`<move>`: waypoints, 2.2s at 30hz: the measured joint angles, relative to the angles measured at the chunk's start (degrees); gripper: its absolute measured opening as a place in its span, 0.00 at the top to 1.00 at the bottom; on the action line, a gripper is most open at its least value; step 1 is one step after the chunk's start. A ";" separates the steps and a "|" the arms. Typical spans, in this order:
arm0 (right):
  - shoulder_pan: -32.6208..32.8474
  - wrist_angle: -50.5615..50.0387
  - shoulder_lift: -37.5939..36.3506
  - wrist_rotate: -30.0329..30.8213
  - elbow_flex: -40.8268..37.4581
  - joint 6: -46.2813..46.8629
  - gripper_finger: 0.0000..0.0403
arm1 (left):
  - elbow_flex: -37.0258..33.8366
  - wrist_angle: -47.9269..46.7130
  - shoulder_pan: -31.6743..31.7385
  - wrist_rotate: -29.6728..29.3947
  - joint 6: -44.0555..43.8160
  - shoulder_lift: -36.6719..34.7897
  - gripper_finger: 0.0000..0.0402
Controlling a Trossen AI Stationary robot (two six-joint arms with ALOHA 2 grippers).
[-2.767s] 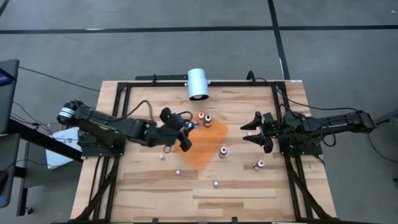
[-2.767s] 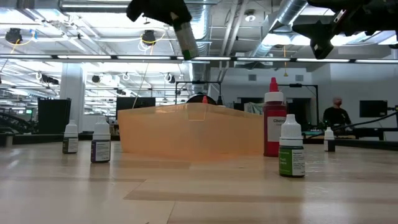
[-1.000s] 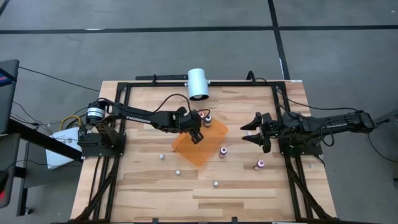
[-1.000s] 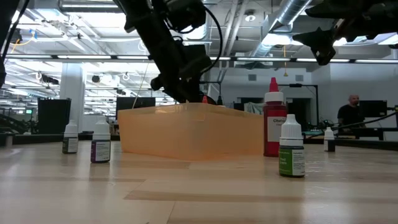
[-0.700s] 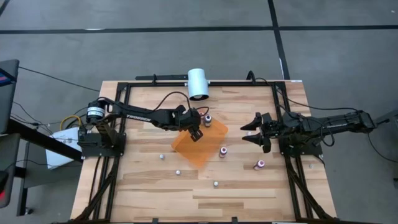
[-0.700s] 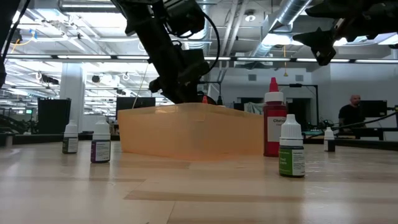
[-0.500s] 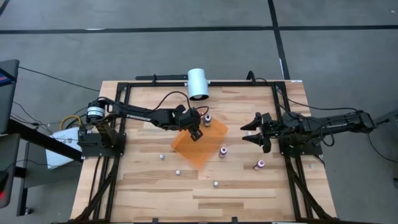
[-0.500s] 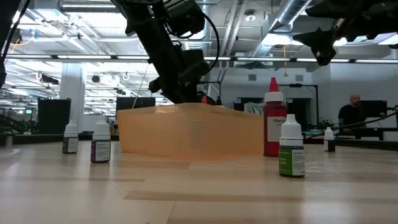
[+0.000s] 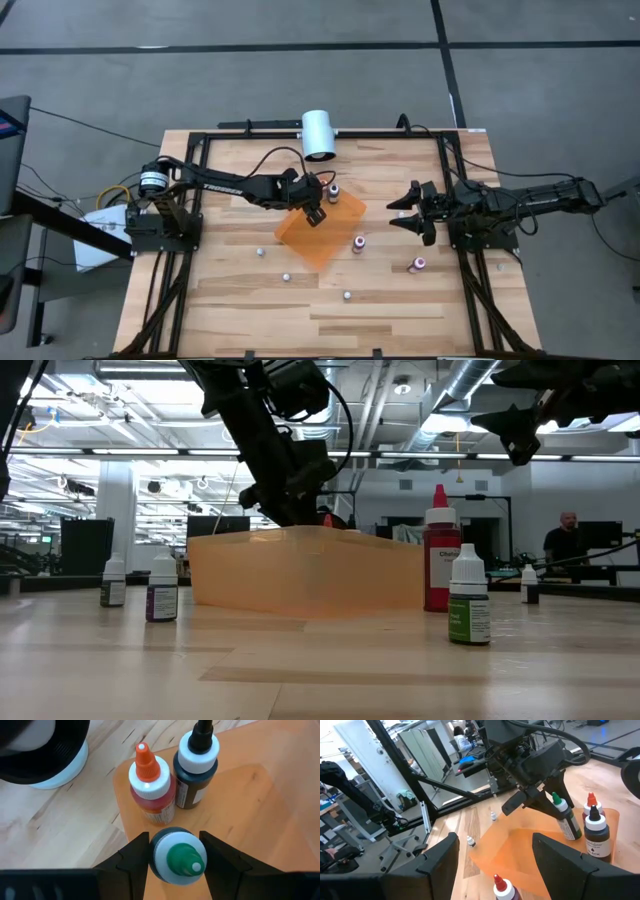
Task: Pick & Place food coloring
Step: Put the big green food coloring bottle into the orange bin, then put the big red food coloring bottle into the orange bin
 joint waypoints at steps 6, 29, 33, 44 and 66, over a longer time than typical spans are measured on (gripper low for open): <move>0.00 0.00 0.00 0.00 0.00 -0.01 0.41 | 0.00 0.00 0.00 -0.02 -0.22 0.00 0.62; 0.07 0.61 0.00 -0.13 0.00 0.01 0.41 | 5.85 -13.36 -0.04 -1.78 -1.44 -5.49 0.44; 0.11 0.71 0.00 -0.19 0.00 0.01 0.41 | 5.70 -20.71 -1.03 -2.50 -3.50 -10.57 0.44; 0.11 1.31 0.00 -0.15 0.00 0.03 0.41 | 5.68 -25.86 -9.10 -10.47 -1.91 -21.27 0.44; 0.11 1.30 2.29 -1.36 0.00 -0.55 0.41 | -37.47 18.37 -12.15 2.44 -0.51 -53.00 0.44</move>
